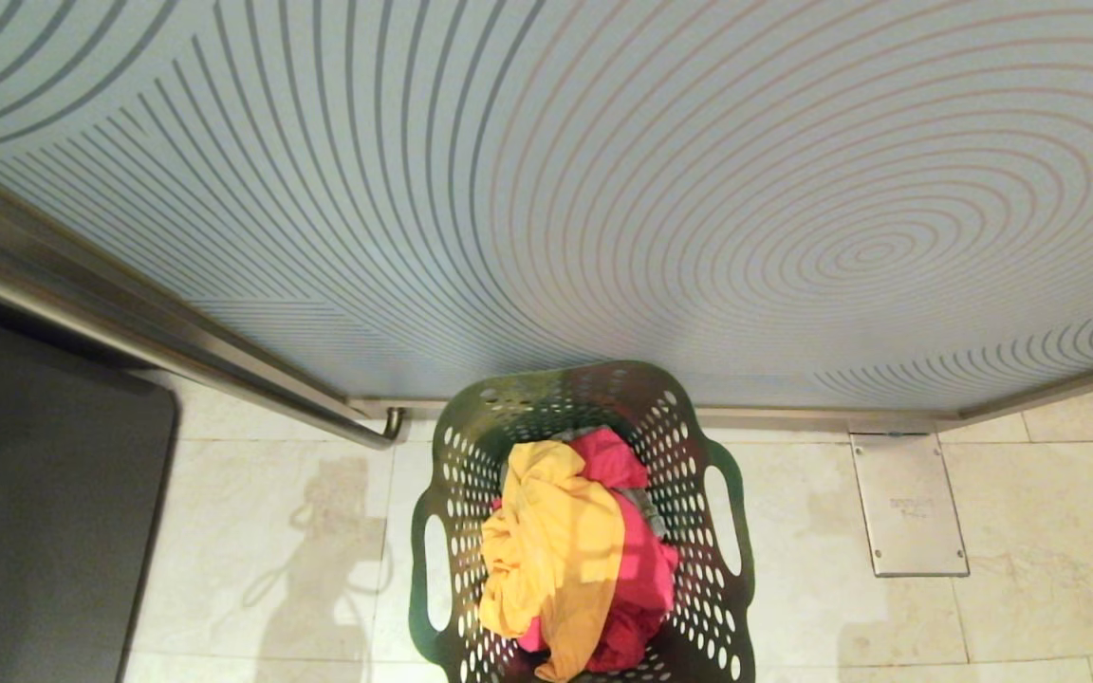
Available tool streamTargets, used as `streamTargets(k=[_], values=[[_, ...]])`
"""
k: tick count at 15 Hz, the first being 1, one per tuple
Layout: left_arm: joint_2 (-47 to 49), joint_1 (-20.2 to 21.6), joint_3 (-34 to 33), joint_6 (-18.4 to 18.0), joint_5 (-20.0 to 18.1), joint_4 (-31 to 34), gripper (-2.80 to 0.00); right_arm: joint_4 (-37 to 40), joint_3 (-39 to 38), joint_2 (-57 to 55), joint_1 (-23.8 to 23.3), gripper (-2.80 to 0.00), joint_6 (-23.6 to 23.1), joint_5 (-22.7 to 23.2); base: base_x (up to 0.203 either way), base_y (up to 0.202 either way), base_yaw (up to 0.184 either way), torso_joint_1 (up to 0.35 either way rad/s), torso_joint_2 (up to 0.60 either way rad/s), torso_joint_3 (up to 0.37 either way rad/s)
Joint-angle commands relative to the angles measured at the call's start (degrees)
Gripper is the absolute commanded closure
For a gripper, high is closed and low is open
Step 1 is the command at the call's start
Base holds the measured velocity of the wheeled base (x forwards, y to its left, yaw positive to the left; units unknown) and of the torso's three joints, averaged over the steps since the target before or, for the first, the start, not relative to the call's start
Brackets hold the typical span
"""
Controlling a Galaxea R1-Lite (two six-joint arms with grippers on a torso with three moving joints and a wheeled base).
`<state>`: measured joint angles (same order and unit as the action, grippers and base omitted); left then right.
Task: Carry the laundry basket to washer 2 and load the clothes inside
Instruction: Pick up the clothes basket and put it beside the washing machine
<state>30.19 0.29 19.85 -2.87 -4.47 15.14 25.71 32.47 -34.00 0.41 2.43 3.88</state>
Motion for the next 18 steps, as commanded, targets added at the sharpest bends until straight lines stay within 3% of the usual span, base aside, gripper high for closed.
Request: streamTargets(k=[1,5,8,10,12,15,18], values=[[10.0,-0.3,-0.3,-0.3,-0.7,-1.0,-2.80,-2.7,0.7,-14.3,0.3,-2.80,0.7,2.5,0.000,0.000,0.000,0.000,0.00,0.000],[17.8,-1.9,-4.1,-0.2,-1.2,-7.3,-2.80,-18.3,1.0,-31.7,1.9,-2.80,4.9,4.7,0.000,0.000,0.000,0.000,0.00,0.000],[25.8,-4.4,-2.9,0.5,-4.0,-8.5,-2.80,-28.7,2.6,-41.7,9.3,-2.80,10.8,5.1,0.000,0.000,0.000,0.000,0.00,0.000],[27.2,-7.7,-1.3,1.7,-4.7,-9.4,-2.80,-30.6,4.5,-43.9,15.5,-2.80,17.6,5.2,0.000,0.000,0.000,0.000,0.00,0.000],[28.6,-8.9,-0.8,1.9,-4.7,-9.5,-2.80,-31.0,7.1,-46.7,19.6,-2.80,21.3,5.1,0.000,0.000,0.000,0.000,0.00,0.000],[29.7,-10.3,-0.7,4.3,-4.8,-9.5,-2.80,-31.5,8.6,-51.1,23.3,-2.80,23.3,4.9,0.000,0.000,0.000,0.000,0.00,0.000],[33.7,-14.2,-0.2,9.7,-4.7,-10.9,-2.80,-36.8,7.6,-56.0,23.6,-2.80,23.3,4.9,0.000,0.000,0.000,0.000,0.00,0.000]])
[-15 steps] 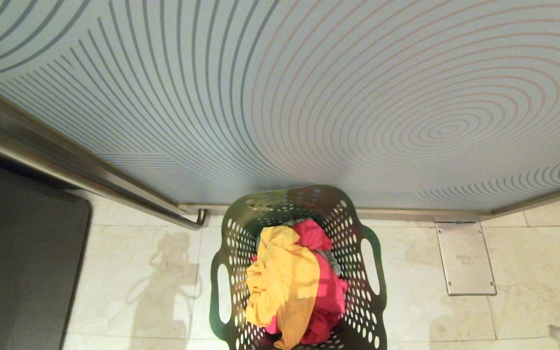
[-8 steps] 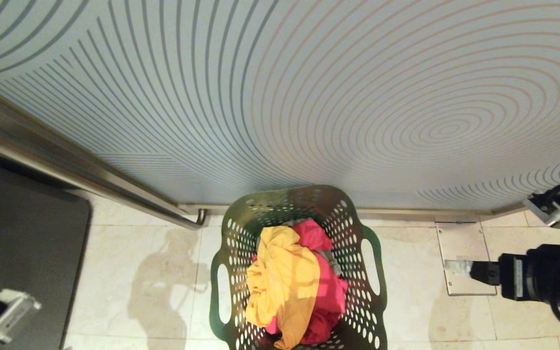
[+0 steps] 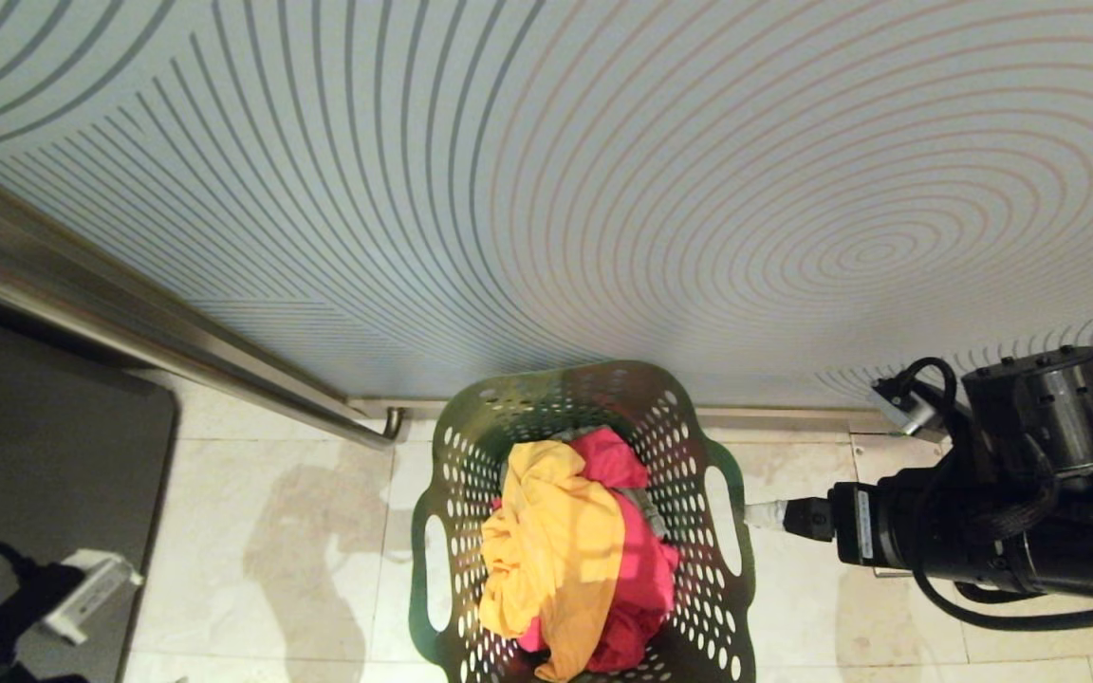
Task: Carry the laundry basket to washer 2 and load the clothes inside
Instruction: Pick up the clothes basket and put it beside the washing machine
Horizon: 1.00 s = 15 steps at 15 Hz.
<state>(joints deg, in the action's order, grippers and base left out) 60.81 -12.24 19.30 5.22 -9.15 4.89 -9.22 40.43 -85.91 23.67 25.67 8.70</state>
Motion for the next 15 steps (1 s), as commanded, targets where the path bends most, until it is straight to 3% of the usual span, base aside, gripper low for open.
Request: streamTargets(k=[1,2,4,6,9,15], values=[[5.6,-2.7,0.7,3.2,0.1,-2.8,-2.80,-4.7,-0.5,-6.6,0.4,-2.80,0.0,0.0,0.000,0.000,0.000,0.000,0.00,0.000],[7.9,-3.7,1.0,3.9,0.5,-5.3,-2.80,-6.8,-0.5,-8.5,0.5,-2.80,0.0,0.0,0.000,0.000,0.000,0.000,0.00,0.000],[11.9,-7.9,1.2,5.2,4.8,-10.4,-2.80,-8.9,-0.1,-11.0,0.5,-2.80,0.0,-0.1,0.000,0.000,0.000,0.000,0.00,0.000],[15.8,-11.4,1.9,8.9,8.0,-15.0,-2.80,-9.1,1.2,-12.4,0.5,-2.80,0.0,-0.1,0.000,0.000,0.000,0.000,0.00,0.000],[19.5,-16.6,6.3,10.8,13.5,-17.0,-2.80,-9.1,2.4,-14.9,0.5,-2.80,0.0,0.0,0.000,0.000,0.000,0.000,0.00,0.000],[21.7,-19.4,10.0,12.1,14.5,-15.2,-2.80,-12.4,6.9,-20.1,0.5,-2.80,0.7,-0.1,0.000,0.000,0.000,0.000,0.00,0.000]])
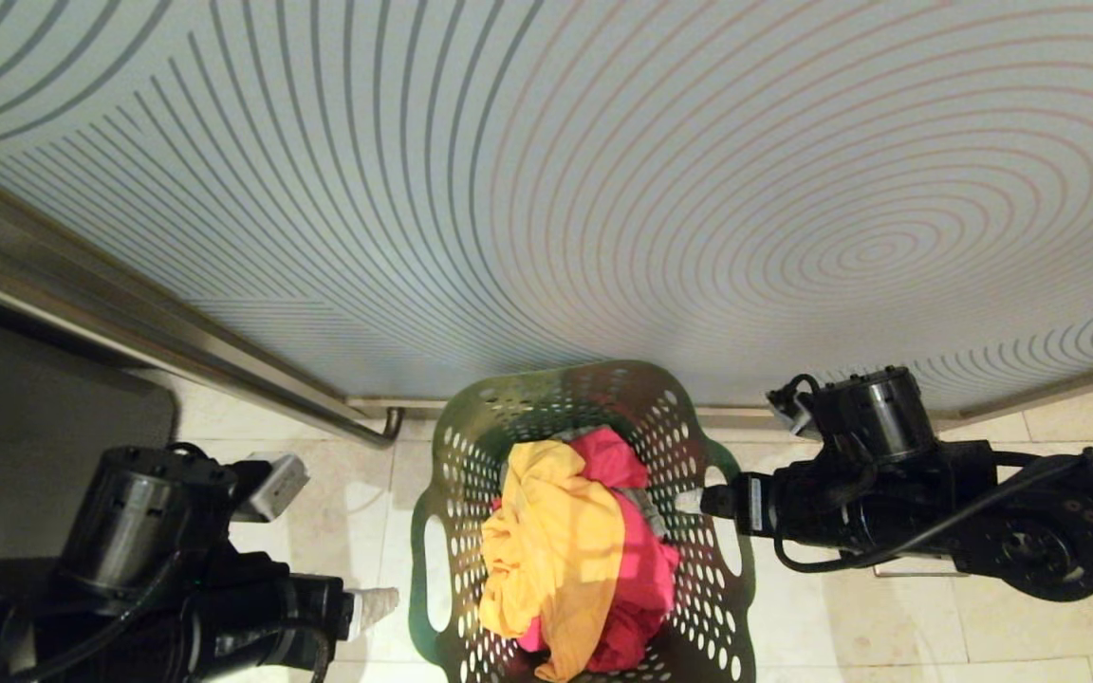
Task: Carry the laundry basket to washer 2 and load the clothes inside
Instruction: Pick up the clothes basket and put it beside the washing machine
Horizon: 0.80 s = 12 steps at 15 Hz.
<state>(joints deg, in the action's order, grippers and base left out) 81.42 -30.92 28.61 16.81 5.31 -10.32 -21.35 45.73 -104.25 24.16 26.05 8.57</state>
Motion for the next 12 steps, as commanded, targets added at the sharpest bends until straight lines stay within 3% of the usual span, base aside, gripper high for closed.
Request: streamTargets(k=[1,3,5,12], values=[[1.3,-1.1,1.6,1.2,0.1,0.4,-2.80,-0.2,2.5,-1.9,0.0,-2.80,0.5,0.1,0.000,0.000,0.000,0.000,0.00,0.000],[1.6,-1.3,4.3,1.9,0.0,4.1,-2.80,0.0,4.5,-3.3,0.0,-2.80,0.5,0.1,0.000,0.000,0.000,0.000,0.00,0.000],[2.2,-3.2,5.6,5.1,-0.2,6.4,-2.80,0.2,6.6,-4.3,0.0,-2.80,1.0,0.1,0.000,0.000,0.000,0.000,0.00,0.000],[5.9,-4.6,4.8,6.1,-0.3,5.9,-2.80,5.6,10.5,-3.0,4.2,-2.80,1.8,0.2,0.000,0.000,0.000,0.000,0.00,0.000]])
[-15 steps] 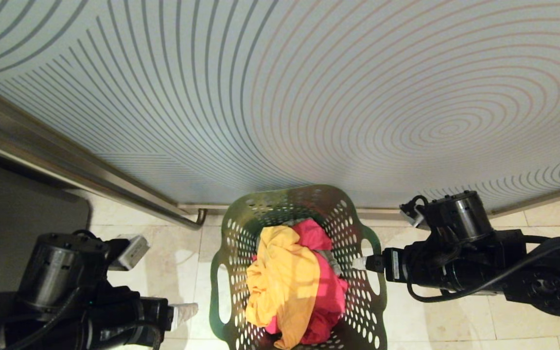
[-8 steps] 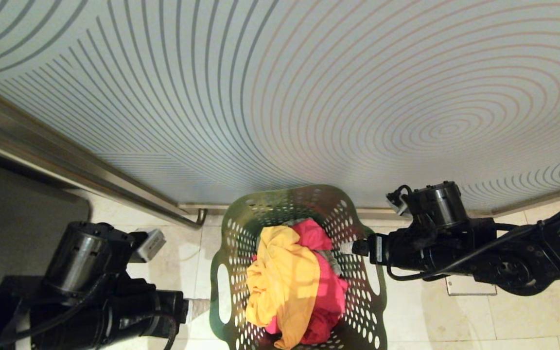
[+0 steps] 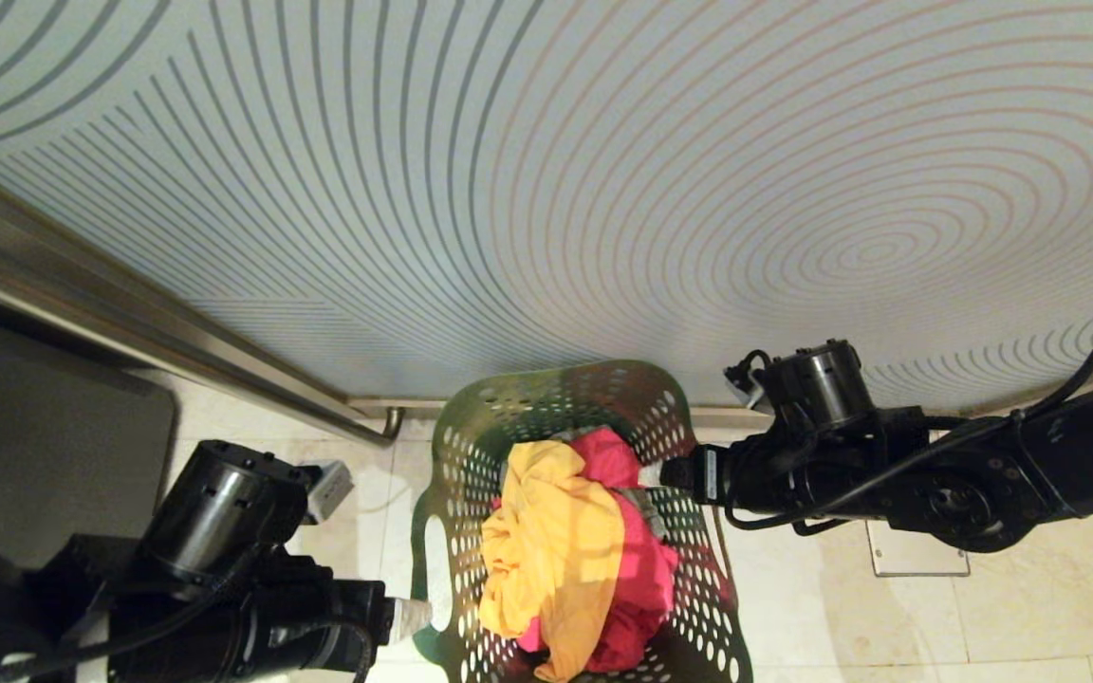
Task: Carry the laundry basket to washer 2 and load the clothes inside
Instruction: Pick up the clothes basket and put it beside the washing machine
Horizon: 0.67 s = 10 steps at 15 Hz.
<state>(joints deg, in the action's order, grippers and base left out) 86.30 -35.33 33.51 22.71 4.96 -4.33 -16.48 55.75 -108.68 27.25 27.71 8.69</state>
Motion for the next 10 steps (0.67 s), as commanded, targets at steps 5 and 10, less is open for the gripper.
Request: streamTargets(k=[5,10], values=[[3.1,-1.0,-0.2,1.7,0.2,-3.7,-2.80,7.9,0.3,7.7,5.2,-2.80,1.4,0.0,0.000,0.000,0.000,0.000,0.00,0.000],[5.9,-5.2,0.0,7.2,0.2,-5.2,-2.80,8.8,0.0,7.7,5.7,-2.80,2.6,0.3,0.000,0.000,0.000,0.000,0.00,0.000]])
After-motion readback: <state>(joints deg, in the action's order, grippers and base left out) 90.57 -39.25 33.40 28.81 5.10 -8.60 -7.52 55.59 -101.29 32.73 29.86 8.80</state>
